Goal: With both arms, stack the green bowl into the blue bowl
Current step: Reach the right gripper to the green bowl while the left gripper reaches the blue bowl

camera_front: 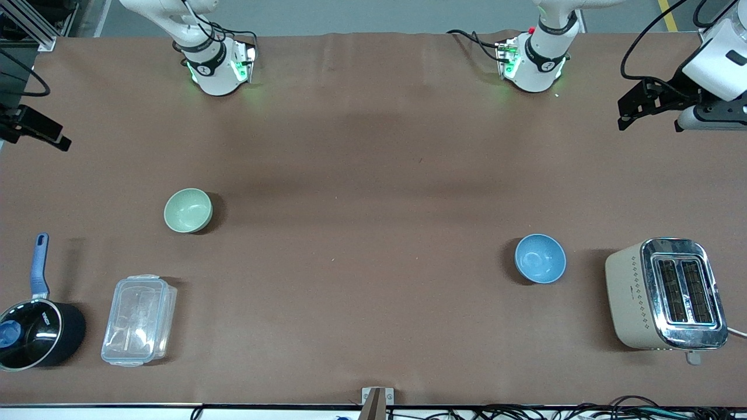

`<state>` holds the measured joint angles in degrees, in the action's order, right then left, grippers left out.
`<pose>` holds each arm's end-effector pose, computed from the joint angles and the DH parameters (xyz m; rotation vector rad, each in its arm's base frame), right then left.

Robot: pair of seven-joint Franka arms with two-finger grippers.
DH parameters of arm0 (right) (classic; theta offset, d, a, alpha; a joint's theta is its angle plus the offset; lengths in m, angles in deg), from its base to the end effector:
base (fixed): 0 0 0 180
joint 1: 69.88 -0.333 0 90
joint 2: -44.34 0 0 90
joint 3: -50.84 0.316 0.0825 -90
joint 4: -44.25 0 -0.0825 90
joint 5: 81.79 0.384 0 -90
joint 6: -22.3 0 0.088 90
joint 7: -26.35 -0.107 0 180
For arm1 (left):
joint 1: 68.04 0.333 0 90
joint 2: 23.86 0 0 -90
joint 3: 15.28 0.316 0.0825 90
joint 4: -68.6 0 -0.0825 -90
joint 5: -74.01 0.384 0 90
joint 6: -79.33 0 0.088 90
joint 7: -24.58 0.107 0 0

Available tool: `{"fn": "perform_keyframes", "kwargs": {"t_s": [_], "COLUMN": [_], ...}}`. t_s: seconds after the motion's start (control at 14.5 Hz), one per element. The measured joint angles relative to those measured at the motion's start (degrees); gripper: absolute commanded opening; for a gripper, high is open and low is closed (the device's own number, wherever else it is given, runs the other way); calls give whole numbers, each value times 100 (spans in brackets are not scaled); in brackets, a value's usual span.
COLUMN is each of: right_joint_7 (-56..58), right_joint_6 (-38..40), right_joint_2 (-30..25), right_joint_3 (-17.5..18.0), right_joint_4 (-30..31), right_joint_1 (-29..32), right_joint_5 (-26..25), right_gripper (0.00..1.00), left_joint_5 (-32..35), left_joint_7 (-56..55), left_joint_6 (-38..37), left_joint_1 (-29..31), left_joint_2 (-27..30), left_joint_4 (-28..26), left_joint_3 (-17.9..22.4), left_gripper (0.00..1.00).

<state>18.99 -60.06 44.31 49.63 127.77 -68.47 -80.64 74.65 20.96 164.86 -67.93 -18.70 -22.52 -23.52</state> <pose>0.5399 -0.0223 0.6659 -3.1108 0.2677 0.0321 0.5129 -0.0759 0.6563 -3.1145 0.1204 0.0092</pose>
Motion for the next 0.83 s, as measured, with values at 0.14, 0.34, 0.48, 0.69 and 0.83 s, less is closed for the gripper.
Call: {"fn": "perform_keyframes", "kwargs": {"t_s": [0.14,0.34,0.48,0.69,0.83], "right_joint_7": [88,169,185,524,836], "right_joint_6": [-1,-1,13,116,-127], "right_joint_2": [0,1,3,26,46], "right_joint_3": [-4,-32,-49,-77,-98], "right_joint_4": [0,0,1,65,442], "right_joint_1": [-19,-12,-5,64,237], "right_joint_5": [0,-2,-2,-15,-18], "right_gripper": [100,100,100,100,100], "left_joint_5": [0,16,92,133,227], "left_joint_7": [0,0,0,0,0], "left_joint_6": [0,2,189,1009,1622], "left_joint_1": [-5,1,15,76,100], "left_joint_2": [-42,-189,-549,-1418,-2014], "left_joint_4": [22,52,40,1,-41], "left_joint_3": [0,1,5,24,26], "left_gripper": [100,100,100,100,100]}}
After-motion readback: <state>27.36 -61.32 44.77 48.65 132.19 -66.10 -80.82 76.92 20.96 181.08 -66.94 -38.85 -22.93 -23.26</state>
